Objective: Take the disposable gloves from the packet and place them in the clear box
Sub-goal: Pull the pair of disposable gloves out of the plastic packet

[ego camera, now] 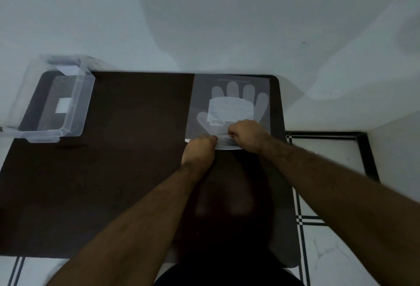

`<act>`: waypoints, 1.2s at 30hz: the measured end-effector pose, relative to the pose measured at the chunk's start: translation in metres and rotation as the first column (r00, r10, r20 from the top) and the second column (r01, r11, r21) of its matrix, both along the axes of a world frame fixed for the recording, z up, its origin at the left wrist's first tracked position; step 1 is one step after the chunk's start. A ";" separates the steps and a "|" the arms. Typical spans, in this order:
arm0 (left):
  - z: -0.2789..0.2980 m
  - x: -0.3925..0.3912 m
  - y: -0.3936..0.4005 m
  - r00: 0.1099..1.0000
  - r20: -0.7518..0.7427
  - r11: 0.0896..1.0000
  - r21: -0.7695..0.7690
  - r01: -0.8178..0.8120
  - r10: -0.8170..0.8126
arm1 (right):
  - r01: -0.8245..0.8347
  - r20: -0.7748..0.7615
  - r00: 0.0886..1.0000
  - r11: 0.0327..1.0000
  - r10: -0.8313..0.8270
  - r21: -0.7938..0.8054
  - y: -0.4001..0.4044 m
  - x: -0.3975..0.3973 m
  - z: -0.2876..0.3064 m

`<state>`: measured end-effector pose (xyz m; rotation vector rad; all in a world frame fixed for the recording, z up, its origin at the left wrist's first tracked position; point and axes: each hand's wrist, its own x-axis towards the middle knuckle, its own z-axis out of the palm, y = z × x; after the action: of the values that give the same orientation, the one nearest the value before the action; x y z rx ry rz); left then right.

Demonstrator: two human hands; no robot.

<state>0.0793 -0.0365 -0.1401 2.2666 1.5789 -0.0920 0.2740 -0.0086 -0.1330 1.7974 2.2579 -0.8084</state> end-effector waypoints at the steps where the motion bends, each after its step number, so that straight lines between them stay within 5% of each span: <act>1: 0.001 0.001 0.002 1.000 -0.016 1.000 0.007 0.005 -0.005 | 0.010 -0.001 1.000 1.000 -0.010 0.000 0.000 0.000 0.000; 26: -0.003 0.018 0.033 0.878 -0.260 0.912 -0.027 0.410 -0.402 | 0.067 -0.002 0.998 0.997 -0.067 0.033 0.004 0.000 0.000; 30: -0.003 0.018 0.032 0.899 -0.216 0.917 0.031 0.397 -0.381 | 0.072 -0.052 0.996 0.997 -0.071 0.013 0.007 0.003 -0.001; 36: -0.002 0.012 0.031 0.933 -0.108 0.933 0.082 0.351 -0.342 | 0.216 -0.124 0.974 0.946 -0.190 0.241 0.027 0.005 0.000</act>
<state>0.0911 -0.0050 -0.1426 2.6355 1.2297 -0.2179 0.2790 0.0180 -0.1329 2.1800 2.3579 -0.6793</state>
